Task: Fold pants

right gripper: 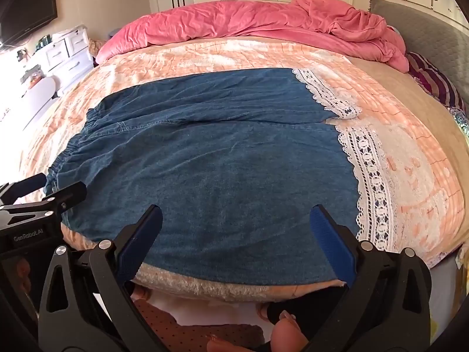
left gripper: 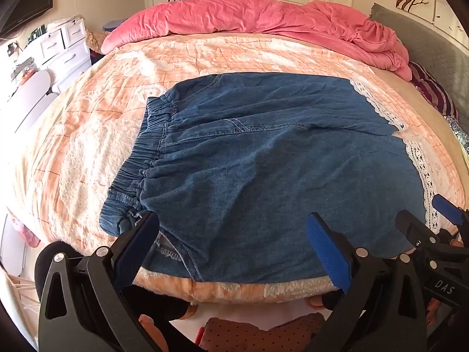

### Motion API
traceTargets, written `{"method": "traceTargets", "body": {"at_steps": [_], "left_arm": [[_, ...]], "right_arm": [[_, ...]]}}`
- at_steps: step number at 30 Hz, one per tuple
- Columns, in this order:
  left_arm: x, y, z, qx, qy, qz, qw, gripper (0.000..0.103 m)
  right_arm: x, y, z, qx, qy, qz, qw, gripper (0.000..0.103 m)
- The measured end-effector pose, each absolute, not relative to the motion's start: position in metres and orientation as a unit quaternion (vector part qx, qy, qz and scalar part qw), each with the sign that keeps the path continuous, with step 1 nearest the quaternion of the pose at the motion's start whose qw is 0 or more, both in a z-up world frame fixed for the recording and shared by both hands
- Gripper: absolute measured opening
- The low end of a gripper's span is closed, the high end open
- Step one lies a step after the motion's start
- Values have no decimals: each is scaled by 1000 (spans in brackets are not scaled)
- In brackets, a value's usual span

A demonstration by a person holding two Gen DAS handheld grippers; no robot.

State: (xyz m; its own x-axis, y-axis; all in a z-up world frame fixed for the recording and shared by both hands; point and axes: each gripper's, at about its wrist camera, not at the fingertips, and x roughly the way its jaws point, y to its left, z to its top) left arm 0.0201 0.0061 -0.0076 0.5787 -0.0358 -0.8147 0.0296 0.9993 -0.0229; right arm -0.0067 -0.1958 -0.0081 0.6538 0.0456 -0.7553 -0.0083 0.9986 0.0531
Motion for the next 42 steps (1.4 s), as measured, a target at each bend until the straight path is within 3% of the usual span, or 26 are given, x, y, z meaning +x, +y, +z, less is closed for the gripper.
{"method": "traceTargets", "body": {"at_steps": [15,33,36,41,42], "left_arm": [[85,36,-6,-28,462,-10,886,99],[222,129,-37,-3,474,-40,879,98],[228,128,-41,-10,461,-80,884,93],[237,120,-56,-7,470,-116,875,53],[238,120,-57,-8,469,-120,875,52]], "right_arm": [[77,-181,-12,11,456,90,886,95],[259,-101,-16,-129,469,230,843,95],[284,-91,-21,-140,478,248,831,95],[310,-72,-31,-178,487,281,807,95],[314,-68,-32,-186,486,286,804,95]]}}
